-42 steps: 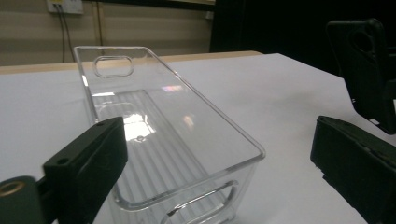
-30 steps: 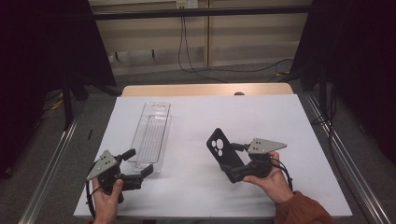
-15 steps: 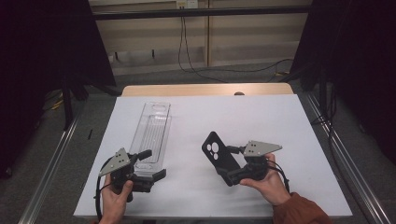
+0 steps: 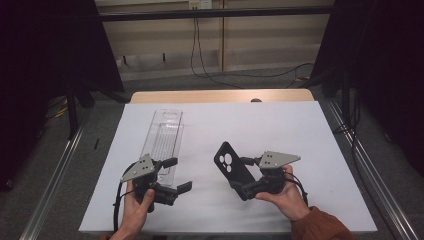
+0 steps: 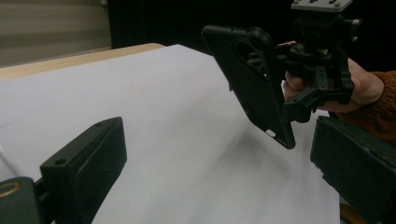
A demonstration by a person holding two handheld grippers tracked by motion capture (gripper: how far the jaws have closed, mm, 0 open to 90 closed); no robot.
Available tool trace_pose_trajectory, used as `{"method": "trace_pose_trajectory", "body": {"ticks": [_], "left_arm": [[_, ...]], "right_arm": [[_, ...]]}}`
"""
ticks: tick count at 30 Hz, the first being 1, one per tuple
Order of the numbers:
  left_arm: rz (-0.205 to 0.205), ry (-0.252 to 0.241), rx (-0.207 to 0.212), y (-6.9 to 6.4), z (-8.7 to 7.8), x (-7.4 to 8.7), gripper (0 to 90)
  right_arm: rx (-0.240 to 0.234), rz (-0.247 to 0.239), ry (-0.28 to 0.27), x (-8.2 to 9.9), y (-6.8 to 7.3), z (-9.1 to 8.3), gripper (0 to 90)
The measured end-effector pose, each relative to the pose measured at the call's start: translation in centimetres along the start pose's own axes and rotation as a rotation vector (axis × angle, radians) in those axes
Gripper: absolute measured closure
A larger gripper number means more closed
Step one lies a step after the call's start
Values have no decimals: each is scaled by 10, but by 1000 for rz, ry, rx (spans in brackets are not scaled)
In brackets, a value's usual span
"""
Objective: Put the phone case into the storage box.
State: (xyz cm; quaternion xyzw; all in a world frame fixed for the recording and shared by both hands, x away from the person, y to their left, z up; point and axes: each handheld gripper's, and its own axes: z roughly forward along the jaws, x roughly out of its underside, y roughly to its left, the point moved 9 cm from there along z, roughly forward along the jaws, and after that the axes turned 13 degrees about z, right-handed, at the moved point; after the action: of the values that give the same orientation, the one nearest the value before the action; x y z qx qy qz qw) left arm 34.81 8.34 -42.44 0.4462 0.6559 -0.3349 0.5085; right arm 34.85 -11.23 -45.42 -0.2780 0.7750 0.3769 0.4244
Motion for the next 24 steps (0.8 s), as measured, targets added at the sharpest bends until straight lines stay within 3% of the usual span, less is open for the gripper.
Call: {"method": "trace_pose_trajectory", "body": {"ticks": [4,7,13,24], "left_arm": [[-5,-8,27,-1,10,-5,37],[23,-1,32,-1,15,-7,29],[36,-25,87,-5,24,-18,20],[52,6,163,-5,45,-23,18]], "right_arm": [[-11,1,4,1,2,1,138],[-15,1,6,1,3,1,138],[-24,1,5,0,3,2,138],[-43,-4,19,2,4,4,138]]}}
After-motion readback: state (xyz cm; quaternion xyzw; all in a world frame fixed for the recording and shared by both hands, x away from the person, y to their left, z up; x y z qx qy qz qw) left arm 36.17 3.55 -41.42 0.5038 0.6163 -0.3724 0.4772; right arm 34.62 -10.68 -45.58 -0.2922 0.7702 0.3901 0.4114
